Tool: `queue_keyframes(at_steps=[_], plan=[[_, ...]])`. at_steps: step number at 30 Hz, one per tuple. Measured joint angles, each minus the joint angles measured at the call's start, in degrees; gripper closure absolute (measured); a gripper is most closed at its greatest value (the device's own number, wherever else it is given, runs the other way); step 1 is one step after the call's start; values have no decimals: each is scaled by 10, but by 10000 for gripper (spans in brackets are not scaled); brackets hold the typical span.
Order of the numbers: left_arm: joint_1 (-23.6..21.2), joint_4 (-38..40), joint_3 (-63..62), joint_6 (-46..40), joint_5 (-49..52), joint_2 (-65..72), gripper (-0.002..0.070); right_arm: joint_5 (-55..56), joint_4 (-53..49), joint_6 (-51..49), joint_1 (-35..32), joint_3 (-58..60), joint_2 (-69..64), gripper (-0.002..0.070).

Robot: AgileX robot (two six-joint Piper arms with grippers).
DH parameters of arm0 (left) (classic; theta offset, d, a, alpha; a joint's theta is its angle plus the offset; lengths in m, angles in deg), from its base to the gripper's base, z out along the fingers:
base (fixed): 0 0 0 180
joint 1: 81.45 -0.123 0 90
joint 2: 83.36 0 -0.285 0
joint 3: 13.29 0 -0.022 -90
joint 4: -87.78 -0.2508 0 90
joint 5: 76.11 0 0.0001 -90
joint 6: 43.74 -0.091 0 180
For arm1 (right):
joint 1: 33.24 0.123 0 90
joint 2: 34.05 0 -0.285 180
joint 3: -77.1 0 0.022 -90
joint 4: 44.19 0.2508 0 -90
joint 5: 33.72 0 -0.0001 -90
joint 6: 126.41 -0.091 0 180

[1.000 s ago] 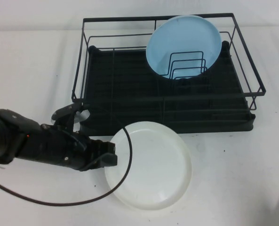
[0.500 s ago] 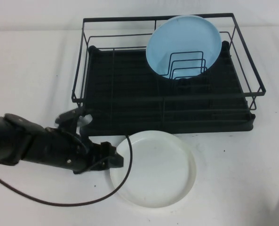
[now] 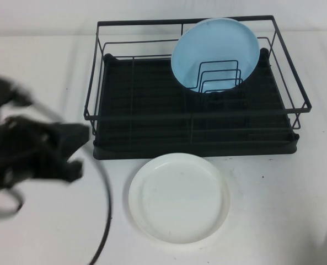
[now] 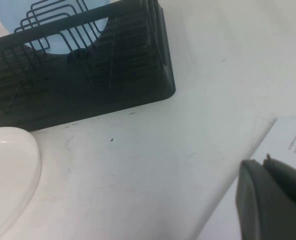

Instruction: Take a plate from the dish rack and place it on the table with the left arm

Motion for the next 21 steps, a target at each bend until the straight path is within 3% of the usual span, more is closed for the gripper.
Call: queue_keyframes(at_steps=[8, 14, 18, 21], plan=[[0, -24, 108, 23, 10, -180, 675, 0, 0, 0, 0, 0, 0, 694], [0, -123, 121, 48, 60, -285, 675, 0, 0, 0, 0, 0, 0, 694], [0, -224, 123, 184, 111, -361, 675, 0, 0, 0, 0, 0, 0, 694], [0, -294, 145, 300, 93, -410, 675, 0, 0, 0, 0, 0, 0, 694]])
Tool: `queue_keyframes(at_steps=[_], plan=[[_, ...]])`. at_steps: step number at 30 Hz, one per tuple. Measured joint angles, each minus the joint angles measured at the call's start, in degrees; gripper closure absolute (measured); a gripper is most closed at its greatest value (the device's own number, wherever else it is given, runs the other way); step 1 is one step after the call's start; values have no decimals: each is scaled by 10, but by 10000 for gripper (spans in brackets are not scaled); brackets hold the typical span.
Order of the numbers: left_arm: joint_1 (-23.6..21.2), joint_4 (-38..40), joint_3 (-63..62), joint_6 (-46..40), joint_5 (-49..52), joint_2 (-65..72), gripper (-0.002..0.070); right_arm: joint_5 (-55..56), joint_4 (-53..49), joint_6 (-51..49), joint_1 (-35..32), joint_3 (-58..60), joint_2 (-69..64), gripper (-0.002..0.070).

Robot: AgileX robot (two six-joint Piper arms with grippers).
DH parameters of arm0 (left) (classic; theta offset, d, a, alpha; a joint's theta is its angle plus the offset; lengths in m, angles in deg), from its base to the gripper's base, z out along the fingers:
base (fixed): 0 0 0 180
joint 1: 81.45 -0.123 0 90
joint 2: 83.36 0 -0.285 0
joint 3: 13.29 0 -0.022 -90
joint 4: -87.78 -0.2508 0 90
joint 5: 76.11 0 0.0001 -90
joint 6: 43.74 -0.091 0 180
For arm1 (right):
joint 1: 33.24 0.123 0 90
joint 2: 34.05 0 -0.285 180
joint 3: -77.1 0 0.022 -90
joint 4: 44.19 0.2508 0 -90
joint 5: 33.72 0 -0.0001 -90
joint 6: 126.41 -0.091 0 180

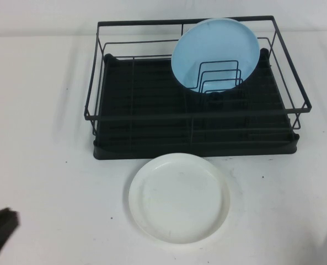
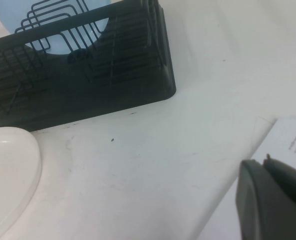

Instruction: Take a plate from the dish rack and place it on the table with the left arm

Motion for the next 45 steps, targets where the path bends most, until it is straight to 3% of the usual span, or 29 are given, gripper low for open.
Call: queue_keyframes(at_steps=[9, 16, 19, 23, 30, 36, 45], plan=[[-14, -204, 171, 212, -219, -142, 676, 0, 0, 0, 0, 0, 0, 694], [-120, -246, 269, 293, -227, -162, 676, -1, 0, 0, 0, 0, 0, 694], [-138, -249, 274, 321, -201, -162, 676, -1, 0, 0, 0, 0, 0, 694], [-124, -249, 274, 325, -163, -162, 676, -1, 0, 0, 0, 0, 0, 694], [-44, -257, 274, 303, -152, -162, 676, -1, 0, 0, 0, 0, 0, 694], [-35, -253, 274, 300, -152, -162, 676, -1, 0, 0, 0, 0, 0, 694], [-35, -118, 274, 299, -147, -162, 676, -1, 0, 0, 0, 0, 0, 694]])
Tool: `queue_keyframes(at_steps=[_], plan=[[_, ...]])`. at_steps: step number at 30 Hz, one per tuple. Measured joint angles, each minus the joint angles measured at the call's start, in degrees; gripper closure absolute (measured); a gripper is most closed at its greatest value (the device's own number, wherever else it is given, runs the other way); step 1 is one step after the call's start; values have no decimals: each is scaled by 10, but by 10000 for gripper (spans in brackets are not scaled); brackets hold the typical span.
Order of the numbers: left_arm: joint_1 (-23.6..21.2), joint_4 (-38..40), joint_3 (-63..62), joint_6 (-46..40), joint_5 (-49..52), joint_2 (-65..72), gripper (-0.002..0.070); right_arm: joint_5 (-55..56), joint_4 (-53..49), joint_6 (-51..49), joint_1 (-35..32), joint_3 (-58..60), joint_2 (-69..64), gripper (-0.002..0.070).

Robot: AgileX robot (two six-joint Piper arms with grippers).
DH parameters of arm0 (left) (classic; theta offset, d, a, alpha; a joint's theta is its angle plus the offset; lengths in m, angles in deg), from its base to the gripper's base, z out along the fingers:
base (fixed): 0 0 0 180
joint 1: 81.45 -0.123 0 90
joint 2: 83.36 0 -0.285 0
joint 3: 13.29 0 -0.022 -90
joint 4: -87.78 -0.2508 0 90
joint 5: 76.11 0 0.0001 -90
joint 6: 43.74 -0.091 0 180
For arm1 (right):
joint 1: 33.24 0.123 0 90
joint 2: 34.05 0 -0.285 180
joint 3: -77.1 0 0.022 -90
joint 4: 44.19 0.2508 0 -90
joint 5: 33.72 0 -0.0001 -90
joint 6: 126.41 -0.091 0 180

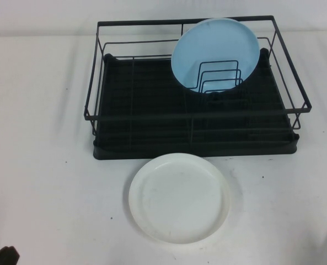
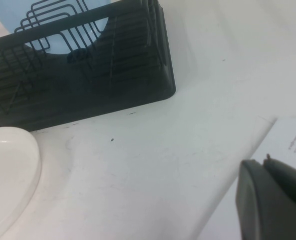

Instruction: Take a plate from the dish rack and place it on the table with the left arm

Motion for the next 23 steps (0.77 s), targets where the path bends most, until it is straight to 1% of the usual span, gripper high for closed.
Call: queue_keyframes(at_steps=[7, 23], plan=[[0, -52, 0, 0, 0, 0, 676, 0, 0, 0, 0, 0, 0, 694], [0, -63, 0, 0, 0, 0, 676, 0, 0, 0, 0, 0, 0, 694]])
